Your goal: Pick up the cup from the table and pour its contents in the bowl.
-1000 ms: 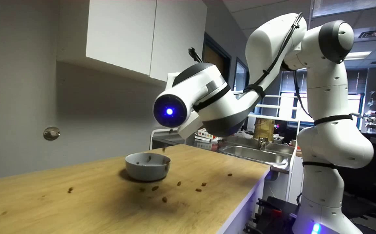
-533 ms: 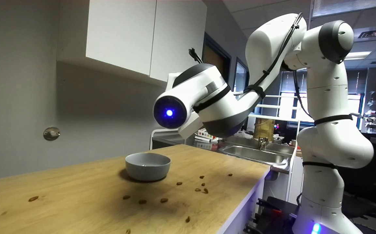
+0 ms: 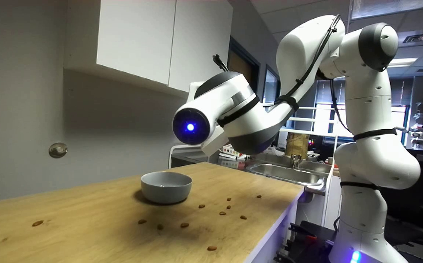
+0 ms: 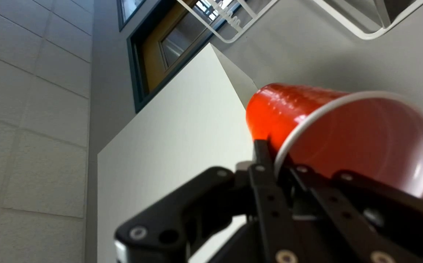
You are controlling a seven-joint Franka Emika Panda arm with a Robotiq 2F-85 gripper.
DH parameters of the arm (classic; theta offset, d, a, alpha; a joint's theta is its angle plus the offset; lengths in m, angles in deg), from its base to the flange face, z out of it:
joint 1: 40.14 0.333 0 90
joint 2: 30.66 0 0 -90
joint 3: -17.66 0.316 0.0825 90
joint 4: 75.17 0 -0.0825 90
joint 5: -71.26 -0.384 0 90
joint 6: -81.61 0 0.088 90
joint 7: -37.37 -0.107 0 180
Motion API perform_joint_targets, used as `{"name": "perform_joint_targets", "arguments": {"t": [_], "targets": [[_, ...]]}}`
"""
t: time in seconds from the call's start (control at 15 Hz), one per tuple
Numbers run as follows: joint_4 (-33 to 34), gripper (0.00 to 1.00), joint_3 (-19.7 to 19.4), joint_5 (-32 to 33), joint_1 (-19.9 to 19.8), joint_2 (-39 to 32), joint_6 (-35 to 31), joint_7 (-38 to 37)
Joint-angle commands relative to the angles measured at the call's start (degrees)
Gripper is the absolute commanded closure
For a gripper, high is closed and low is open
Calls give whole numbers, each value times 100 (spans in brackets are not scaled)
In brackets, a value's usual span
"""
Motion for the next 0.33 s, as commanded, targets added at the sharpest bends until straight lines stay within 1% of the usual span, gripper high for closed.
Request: {"name": "perform_joint_targets", "arguments": {"t": [0.0, 0.2, 0.27], "targets": [[42, 94, 84, -281, -27, 44, 237, 11], [142, 94, 116, -894, -28, 12, 477, 264], [187, 94, 136, -1204, -30, 9, 534, 443]]}}
